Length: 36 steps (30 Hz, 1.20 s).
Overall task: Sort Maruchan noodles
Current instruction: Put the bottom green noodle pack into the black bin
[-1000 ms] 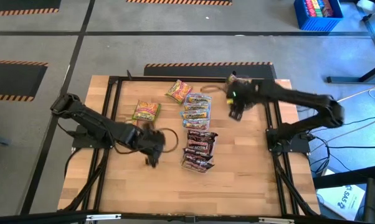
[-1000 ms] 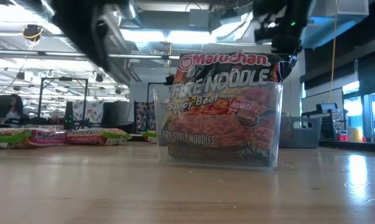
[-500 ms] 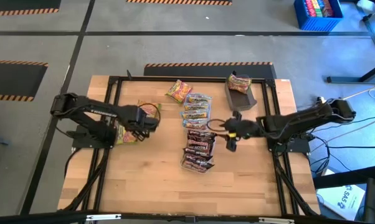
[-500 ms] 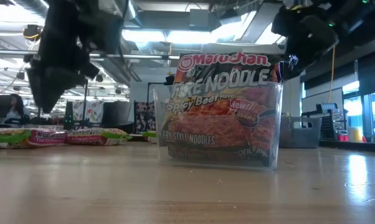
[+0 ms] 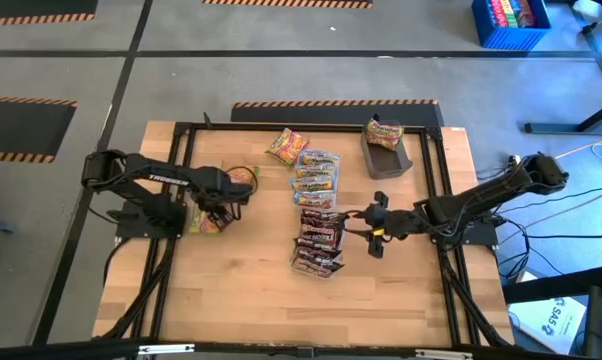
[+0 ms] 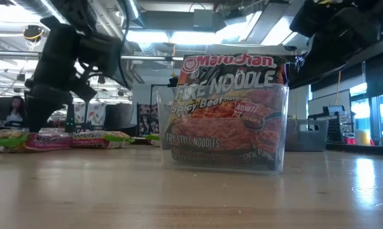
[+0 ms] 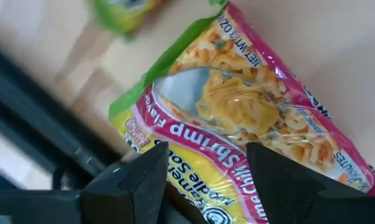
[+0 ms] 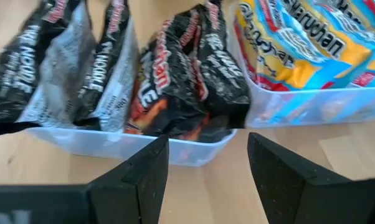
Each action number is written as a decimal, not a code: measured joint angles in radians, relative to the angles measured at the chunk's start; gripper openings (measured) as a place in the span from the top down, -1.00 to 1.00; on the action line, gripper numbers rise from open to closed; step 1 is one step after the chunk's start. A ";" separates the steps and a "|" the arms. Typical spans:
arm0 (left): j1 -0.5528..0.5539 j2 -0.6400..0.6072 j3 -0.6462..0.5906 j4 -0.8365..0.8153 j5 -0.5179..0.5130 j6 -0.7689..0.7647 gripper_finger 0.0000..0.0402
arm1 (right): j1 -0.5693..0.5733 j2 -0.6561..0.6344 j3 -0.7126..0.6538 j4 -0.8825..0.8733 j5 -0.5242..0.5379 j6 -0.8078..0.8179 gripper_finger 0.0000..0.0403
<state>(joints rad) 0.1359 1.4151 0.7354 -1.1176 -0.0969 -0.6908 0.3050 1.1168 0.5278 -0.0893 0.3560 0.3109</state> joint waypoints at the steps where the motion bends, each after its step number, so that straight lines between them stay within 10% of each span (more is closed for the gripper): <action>1: -0.025 0.000 0.003 0.011 0.004 0.021 -0.08 | 0.006 0.000 0.000 0.006 0.000 0.000 0.02; 21: -0.671 0.020 0.003 0.496 -0.087 -0.014 -0.08 | 0.292 0.018 0.002 0.215 -0.003 0.272 0.02; 36: -0.864 0.261 0.046 1.036 -0.180 0.049 -0.08 | 0.515 0.395 0.026 0.676 0.097 0.574 0.02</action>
<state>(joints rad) -0.7285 1.6765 0.7811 -0.0819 -0.2765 -0.6421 0.8199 1.5114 0.5540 0.5871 0.4534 0.8847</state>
